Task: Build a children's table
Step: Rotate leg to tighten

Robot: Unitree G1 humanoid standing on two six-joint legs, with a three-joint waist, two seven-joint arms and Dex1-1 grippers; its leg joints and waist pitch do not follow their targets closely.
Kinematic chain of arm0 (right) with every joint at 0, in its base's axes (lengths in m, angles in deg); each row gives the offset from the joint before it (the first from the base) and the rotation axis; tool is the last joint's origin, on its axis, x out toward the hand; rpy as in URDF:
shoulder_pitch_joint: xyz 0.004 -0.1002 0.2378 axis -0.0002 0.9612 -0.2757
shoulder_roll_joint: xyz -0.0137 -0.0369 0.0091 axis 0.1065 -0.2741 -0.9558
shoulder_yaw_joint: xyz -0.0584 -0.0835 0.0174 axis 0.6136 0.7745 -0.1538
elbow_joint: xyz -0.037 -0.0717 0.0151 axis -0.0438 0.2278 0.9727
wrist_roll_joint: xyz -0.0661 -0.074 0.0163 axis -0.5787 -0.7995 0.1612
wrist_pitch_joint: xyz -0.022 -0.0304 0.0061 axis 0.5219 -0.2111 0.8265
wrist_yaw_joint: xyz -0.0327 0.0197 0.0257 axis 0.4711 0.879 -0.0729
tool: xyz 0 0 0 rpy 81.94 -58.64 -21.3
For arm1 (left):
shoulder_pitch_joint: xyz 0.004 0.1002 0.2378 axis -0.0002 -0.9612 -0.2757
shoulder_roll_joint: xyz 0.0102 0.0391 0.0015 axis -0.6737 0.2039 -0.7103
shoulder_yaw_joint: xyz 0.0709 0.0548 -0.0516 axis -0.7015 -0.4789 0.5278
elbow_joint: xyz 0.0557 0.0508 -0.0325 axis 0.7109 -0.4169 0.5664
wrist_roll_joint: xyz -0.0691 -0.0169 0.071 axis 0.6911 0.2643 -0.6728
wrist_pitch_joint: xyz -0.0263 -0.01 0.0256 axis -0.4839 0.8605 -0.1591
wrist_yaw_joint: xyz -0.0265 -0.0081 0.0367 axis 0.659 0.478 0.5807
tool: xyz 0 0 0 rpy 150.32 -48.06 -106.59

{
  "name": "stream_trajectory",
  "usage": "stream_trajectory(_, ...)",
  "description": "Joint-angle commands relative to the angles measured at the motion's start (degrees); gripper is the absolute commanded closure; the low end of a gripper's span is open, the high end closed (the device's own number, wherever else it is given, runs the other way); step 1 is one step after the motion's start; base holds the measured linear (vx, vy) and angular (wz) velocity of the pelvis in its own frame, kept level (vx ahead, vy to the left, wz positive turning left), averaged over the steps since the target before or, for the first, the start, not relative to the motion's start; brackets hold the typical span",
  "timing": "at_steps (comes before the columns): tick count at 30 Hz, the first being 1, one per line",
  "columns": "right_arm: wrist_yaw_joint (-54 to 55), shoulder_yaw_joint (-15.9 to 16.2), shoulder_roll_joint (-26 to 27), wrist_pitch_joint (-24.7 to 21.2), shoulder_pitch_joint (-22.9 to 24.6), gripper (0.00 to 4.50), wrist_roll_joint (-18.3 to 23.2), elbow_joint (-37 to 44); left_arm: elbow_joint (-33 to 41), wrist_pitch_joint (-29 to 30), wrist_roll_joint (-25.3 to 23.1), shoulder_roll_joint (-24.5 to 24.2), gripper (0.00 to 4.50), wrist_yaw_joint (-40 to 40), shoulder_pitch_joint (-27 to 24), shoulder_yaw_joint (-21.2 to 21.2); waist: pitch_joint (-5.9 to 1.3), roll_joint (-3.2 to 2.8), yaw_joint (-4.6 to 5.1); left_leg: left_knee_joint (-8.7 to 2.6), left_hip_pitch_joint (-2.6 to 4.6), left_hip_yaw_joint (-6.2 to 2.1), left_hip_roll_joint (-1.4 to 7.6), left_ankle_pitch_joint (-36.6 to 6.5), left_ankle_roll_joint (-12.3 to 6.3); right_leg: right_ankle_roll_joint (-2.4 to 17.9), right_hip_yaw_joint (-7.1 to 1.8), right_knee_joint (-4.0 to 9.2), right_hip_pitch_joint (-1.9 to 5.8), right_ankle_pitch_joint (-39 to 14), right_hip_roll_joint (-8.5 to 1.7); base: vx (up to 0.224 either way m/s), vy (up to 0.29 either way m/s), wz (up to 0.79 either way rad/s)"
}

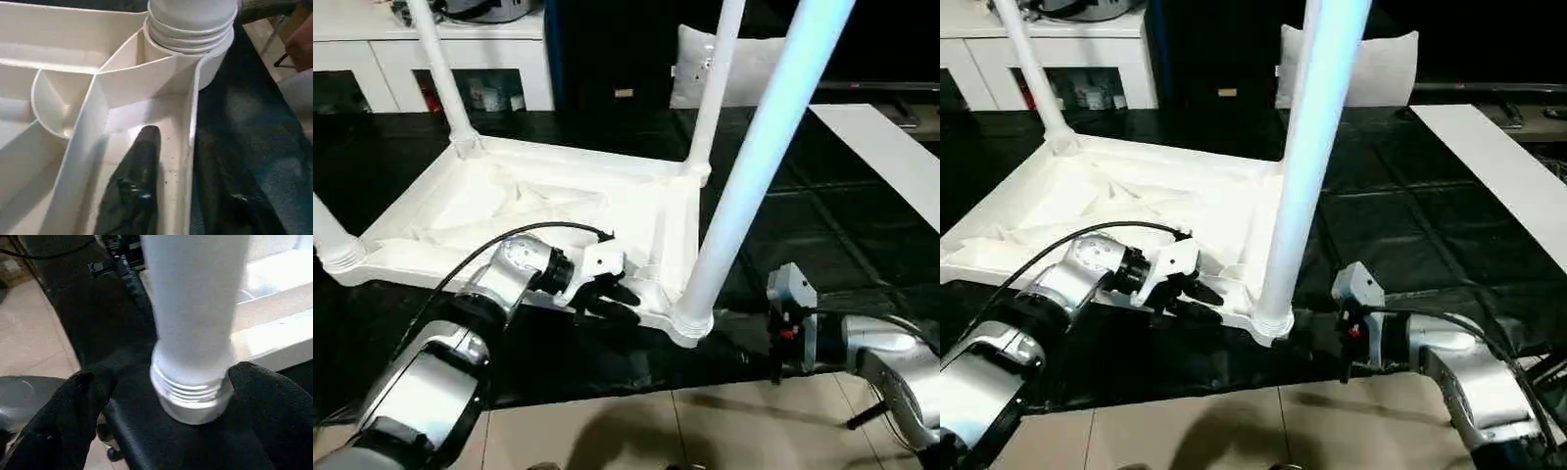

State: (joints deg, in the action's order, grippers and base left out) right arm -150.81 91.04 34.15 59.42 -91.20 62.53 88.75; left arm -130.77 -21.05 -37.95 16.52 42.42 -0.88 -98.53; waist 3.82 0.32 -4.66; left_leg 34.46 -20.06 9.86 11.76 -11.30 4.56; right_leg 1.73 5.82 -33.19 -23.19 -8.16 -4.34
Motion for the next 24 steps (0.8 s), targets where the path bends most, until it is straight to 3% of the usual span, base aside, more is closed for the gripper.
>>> stream_trajectory(1,-0.47,0.14,-0.71,-0.62,-0.02,0.00,0.46,1.39,-0.72,-0.54,-0.89,0.00,3.64,0.37,1.26,0.35,-4.41,0.23,-0.22,-3.84,0.17,-0.18,1.01,-10.87,-4.03,6.12,-2.25,5.16,3.46,-25.37,-3.77,0.000,0.000,0.00)
stream_trajectory(10,-0.82,0.24,-1.11,-0.73,0.06,0.00,0.92,1.70,-2.79,-0.67,-1.34,0.48,4.43,2.24,2.04,0.57,-4.44,0.27,-0.47,-3.86,0.16,-0.23,1.00,-10.83,-3.79,5.74,-2.21,5.29,3.52,-26.26,-3.91,0.000,0.000,0.00)
stream_trajectory(16,0.33,-0.08,-0.06,1.09,-1.26,0.00,0.02,0.83,-0.97,3.09,1.06,1.11,4.43,5.00,0.38,2.01,-4.68,0.43,-0.48,-3.85,-0.04,-0.20,1.26,-8.72,-4.28,7.94,-2.48,4.39,3.71,-21.02,-4.00,0.000,0.000,0.00)
stream_trajectory(21,2.91,-0.89,2.44,2.34,-4.33,0.00,-0.09,-1.85,2.70,3.12,1.72,0.79,4.43,5.59,-2.45,2.27,-4.64,0.03,-0.23,-3.91,0.23,-0.14,1.34,-9.04,-4.00,8.41,-2.51,4.50,3.53,-22.26,-4.07,0.000,0.000,0.00)
stream_trajectory(23,1.40,-0.80,2.92,1.91,-5.62,0.00,1.12,-2.93,5.01,3.22,2.22,0.47,4.43,6.40,-4.09,2.29,-4.70,0.13,-0.26,-3.88,0.29,-0.09,1.37,-9.18,-4.05,8.62,-2.58,4.32,3.54,-21.86,-4.07,0.000,0.000,0.00)
stream_trajectory(24,0.33,-0.61,2.97,1.56,-6.13,0.29,1.72,-3.38,5.94,3.35,2.36,0.30,4.50,6.62,-4.72,2.27,-4.67,0.26,-0.26,-3.90,0.18,0.00,1.39,-9.35,-4.43,8.51,-2.57,4.35,3.57,-22.09,-4.04,0.000,0.000,0.00)
